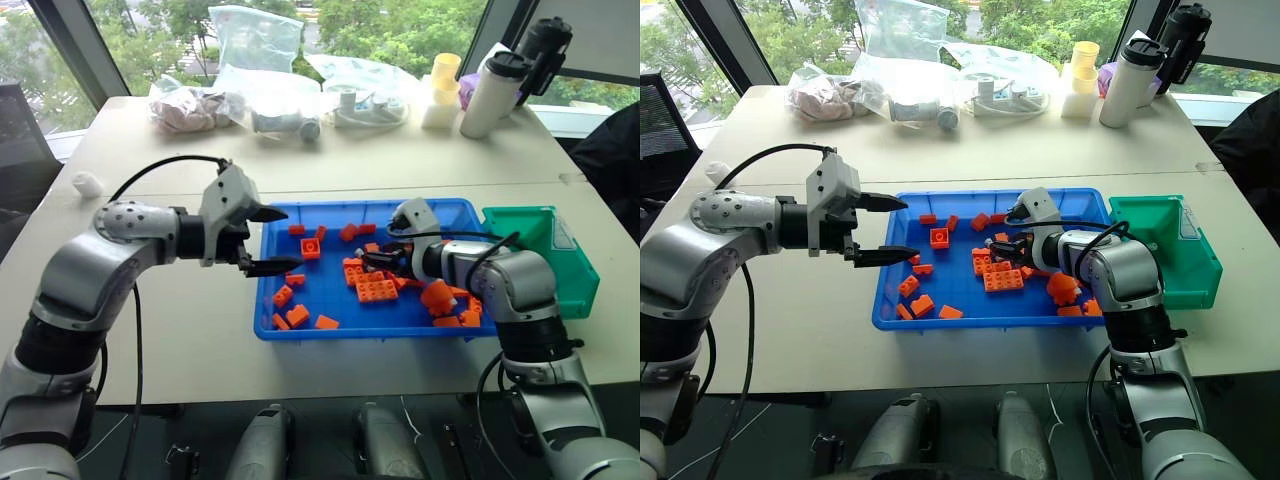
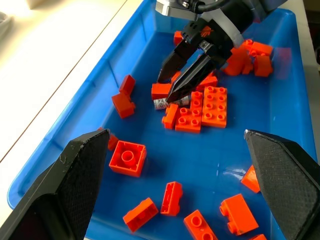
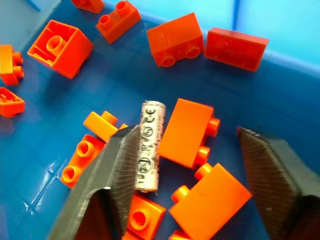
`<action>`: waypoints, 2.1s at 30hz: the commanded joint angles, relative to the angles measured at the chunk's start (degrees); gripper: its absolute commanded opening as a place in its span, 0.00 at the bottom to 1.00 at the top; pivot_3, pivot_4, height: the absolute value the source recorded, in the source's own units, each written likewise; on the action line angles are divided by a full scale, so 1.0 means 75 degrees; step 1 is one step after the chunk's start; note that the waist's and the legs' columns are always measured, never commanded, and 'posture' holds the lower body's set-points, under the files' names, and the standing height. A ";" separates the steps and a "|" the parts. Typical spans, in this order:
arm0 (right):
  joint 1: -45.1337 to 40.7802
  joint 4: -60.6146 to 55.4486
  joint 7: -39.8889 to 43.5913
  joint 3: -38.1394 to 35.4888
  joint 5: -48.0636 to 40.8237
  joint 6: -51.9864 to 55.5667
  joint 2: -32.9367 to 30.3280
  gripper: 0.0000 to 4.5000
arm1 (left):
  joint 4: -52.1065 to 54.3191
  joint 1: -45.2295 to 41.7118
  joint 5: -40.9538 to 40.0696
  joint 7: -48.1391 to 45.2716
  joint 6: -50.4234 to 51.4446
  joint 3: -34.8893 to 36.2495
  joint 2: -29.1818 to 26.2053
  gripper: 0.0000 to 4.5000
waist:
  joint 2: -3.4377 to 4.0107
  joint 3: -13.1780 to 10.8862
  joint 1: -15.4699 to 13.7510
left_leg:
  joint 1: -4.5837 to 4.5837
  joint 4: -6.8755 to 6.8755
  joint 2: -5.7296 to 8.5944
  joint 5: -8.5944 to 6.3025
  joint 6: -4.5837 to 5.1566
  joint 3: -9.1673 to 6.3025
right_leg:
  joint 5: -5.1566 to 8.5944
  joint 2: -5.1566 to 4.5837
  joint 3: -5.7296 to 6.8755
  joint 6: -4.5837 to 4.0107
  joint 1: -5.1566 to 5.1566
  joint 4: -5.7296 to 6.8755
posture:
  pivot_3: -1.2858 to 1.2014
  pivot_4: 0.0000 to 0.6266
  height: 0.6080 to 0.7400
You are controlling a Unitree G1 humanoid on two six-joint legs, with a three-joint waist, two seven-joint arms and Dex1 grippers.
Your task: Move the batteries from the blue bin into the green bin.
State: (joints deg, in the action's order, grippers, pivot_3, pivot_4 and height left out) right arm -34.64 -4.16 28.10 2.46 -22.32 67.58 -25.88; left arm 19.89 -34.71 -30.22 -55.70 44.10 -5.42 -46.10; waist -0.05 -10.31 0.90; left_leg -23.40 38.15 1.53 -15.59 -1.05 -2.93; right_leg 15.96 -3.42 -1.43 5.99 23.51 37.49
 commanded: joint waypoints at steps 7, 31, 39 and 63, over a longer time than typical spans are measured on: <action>-0.0141 -0.0011 -0.0032 -0.0172 -0.0078 0.0008 0.0027 0.14 | 0.0141 -0.0177 0.0149 0.0015 -0.0096 0.0092 0.0003 1.00 | 0.0000 0.0001 0.0002 | 0.0002 0.0000 0.0000 0.0000 0.0000 0.0001 | 0.0000 0.0000 0.0000 0.0000 -0.0002 0.0000 | 0.52 0.24 1.00; -0.0282 -0.0840 0.0640 -0.0056 -0.0011 -0.1311 -0.0612 0.99 | 0.0066 -0.0105 0.0201 -0.0113 -0.0100 0.0178 -0.0164 1.00 | 0.0001 0.0000 0.0023 | 0.0001 -0.0001 -0.0002 0.0000 0.0000 0.0002 | 0.0000 0.0002 -0.0001 0.0000 0.0001 0.0001 | 0.52 0.24 1.00; -0.0239 -0.1050 0.1165 0.0871 -0.0081 -0.1317 -0.0392 0.99 | 0.0174 0.0171 0.0179 -0.0305 0.0027 0.0315 -0.0744 1.00 | 0.0001 0.0000 0.0005 | 0.0001 -0.0001 -0.0002 0.0000 0.0000 0.0001 | 0.0000 0.0002 -0.0001 0.0000 0.0000 0.0000 | 0.52 0.24 1.00; -0.0601 0.0003 0.1486 0.1413 0.0583 -0.1627 -0.0621 0.99 | 0.0406 0.0468 0.0416 -0.0201 0.0012 0.0243 -0.1050 1.00 | 0.0001 0.0000 0.0003 | 0.0000 -0.0001 -0.0001 0.0000 0.0000 0.0001 | 0.0000 0.0000 0.0000 0.0000 0.0002 -0.0001 | 0.52 0.24 1.00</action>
State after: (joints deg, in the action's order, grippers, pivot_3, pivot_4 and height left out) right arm -38.66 -2.91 38.60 13.97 -18.44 56.67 -29.92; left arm 22.18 -30.08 -26.88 -57.26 44.63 -4.81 -53.91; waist -0.05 -10.31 0.92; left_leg -23.40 38.14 1.52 -15.59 -1.05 -2.92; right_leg 15.96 -3.42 -1.43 5.98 23.52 37.49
